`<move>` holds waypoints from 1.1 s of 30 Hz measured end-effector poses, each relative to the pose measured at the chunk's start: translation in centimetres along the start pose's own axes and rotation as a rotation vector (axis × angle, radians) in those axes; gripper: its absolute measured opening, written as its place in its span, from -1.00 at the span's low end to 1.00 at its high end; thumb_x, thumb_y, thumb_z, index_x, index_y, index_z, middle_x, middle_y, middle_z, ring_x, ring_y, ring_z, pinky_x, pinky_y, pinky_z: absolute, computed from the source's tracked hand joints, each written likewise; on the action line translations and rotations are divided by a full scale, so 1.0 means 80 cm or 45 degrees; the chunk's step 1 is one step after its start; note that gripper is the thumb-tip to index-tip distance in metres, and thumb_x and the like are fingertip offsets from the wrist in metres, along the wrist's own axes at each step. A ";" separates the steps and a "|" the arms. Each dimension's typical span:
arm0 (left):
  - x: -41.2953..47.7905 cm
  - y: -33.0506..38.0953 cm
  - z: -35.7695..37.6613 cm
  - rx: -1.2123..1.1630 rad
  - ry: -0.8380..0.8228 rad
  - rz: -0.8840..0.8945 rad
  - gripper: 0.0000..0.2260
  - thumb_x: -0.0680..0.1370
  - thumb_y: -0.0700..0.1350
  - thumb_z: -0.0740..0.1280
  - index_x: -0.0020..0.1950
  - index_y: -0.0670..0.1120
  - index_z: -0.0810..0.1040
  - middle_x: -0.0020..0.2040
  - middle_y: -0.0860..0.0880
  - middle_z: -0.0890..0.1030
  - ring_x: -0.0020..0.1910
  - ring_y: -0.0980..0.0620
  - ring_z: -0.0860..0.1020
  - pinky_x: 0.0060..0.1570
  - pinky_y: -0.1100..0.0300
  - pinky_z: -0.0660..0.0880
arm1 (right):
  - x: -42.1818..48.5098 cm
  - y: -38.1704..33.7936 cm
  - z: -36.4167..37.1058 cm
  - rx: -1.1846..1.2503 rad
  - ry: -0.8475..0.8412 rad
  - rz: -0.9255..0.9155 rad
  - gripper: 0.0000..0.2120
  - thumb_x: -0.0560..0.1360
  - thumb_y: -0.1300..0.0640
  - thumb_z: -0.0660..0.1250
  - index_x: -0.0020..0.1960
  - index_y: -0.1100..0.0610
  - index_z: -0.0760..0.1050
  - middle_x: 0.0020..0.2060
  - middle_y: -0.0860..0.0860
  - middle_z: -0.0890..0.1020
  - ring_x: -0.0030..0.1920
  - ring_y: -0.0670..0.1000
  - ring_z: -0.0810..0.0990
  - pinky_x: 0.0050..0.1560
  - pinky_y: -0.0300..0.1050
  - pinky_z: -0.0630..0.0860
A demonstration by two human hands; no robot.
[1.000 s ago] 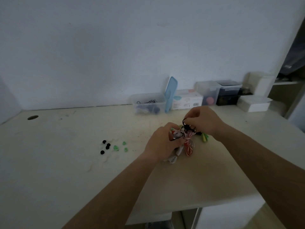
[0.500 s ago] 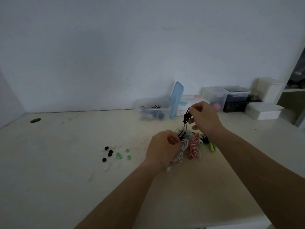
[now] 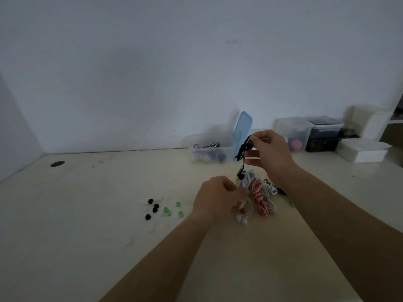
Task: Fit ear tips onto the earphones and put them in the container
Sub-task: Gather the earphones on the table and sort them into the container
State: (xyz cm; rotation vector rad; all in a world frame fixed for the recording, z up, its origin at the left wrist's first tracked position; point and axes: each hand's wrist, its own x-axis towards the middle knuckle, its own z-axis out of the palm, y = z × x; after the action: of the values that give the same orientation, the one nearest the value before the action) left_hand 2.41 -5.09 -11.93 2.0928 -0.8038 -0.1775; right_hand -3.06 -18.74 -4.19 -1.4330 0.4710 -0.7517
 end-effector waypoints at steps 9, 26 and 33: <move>0.018 0.004 -0.005 -0.160 0.157 0.058 -0.91 0.50 -0.01 0.44 -0.08 0.06 0.55 -0.21 0.17 0.58 -0.23 0.27 0.53 -0.24 0.41 0.38 | 0.007 0.013 0.013 -0.172 -0.081 0.019 -0.94 0.62 0.24 0.25 0.00 0.23 0.47 -0.14 0.17 0.64 -0.32 0.11 0.67 -0.40 -0.10 0.59; 0.024 0.002 -0.014 -0.579 0.390 -0.184 -0.90 0.47 -0.07 0.39 -0.06 -0.06 0.56 -0.05 0.00 0.60 -0.04 0.00 0.57 -0.03 0.07 0.54 | 0.002 0.012 0.036 0.135 -0.200 0.072 -0.91 0.66 0.25 0.18 0.04 0.23 0.44 -0.11 0.20 0.58 -0.34 0.09 0.65 -0.31 -0.09 0.61; 0.004 -0.008 -0.050 -1.304 0.103 -0.315 -0.89 0.56 -0.29 0.34 0.07 -0.25 0.53 -0.05 -0.21 0.69 -0.07 -0.16 0.69 -0.06 0.08 0.64 | -0.010 0.011 0.057 0.349 -0.279 0.218 -0.89 0.61 0.33 0.21 -0.07 0.22 0.47 -0.31 0.13 0.64 -0.37 0.08 0.63 -0.26 -0.03 0.64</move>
State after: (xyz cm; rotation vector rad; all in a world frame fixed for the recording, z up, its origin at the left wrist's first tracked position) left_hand 4.51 -2.31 -9.91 1.1956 -0.2752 -0.5122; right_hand -0.27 -14.96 -4.66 -1.1850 0.3038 -0.4935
